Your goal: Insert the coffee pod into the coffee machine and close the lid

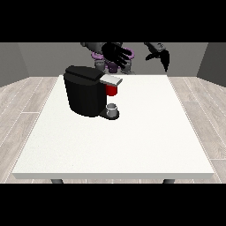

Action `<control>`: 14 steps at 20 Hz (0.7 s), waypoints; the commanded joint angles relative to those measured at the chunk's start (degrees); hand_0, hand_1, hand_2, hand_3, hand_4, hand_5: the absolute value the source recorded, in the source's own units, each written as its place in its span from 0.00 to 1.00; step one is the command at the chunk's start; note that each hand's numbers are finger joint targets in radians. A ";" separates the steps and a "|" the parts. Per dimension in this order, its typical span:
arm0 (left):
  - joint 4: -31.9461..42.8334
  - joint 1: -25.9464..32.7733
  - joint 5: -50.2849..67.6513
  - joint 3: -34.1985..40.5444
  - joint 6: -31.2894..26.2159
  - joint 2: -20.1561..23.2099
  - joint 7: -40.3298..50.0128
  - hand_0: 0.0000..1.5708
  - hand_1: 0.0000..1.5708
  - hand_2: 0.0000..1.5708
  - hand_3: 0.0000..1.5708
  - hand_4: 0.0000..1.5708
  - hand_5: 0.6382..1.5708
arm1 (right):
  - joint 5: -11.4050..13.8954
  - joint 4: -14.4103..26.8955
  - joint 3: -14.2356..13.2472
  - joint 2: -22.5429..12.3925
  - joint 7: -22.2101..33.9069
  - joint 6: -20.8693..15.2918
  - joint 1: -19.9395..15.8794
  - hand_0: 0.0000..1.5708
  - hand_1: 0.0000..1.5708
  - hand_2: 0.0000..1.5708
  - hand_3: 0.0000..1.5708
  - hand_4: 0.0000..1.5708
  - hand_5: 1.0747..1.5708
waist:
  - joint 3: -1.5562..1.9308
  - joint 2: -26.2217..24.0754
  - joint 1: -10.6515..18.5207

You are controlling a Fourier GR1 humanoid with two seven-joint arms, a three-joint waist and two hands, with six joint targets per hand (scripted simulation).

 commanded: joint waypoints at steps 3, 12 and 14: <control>1.08 -4.56 2.98 3.69 -1.60 3.65 0.09 0.00 0.00 0.00 0.00 0.28 1.00 | 3.42 1.41 1.06 -0.27 -0.29 -1.31 -5.73 0.00 0.00 0.00 0.00 0.19 1.00 | -0.01 2.84 0.64; -1.68 -1.89 3.42 -0.24 -3.33 1.06 -1.79 0.00 0.00 0.00 0.00 0.28 1.00 | 5.68 6.18 -0.34 -1.33 -1.10 -3.12 -12.58 0.00 0.00 0.00 0.00 0.06 1.00 | -0.02 6.10 6.39; -1.30 -4.26 2.16 -0.85 -1.75 0.52 -1.14 0.00 0.00 0.00 0.00 0.23 1.00 | 5.68 7.02 -1.08 -2.74 0.09 -1.93 -17.16 0.00 0.00 0.00 0.00 0.03 1.00 | -0.02 7.87 6.51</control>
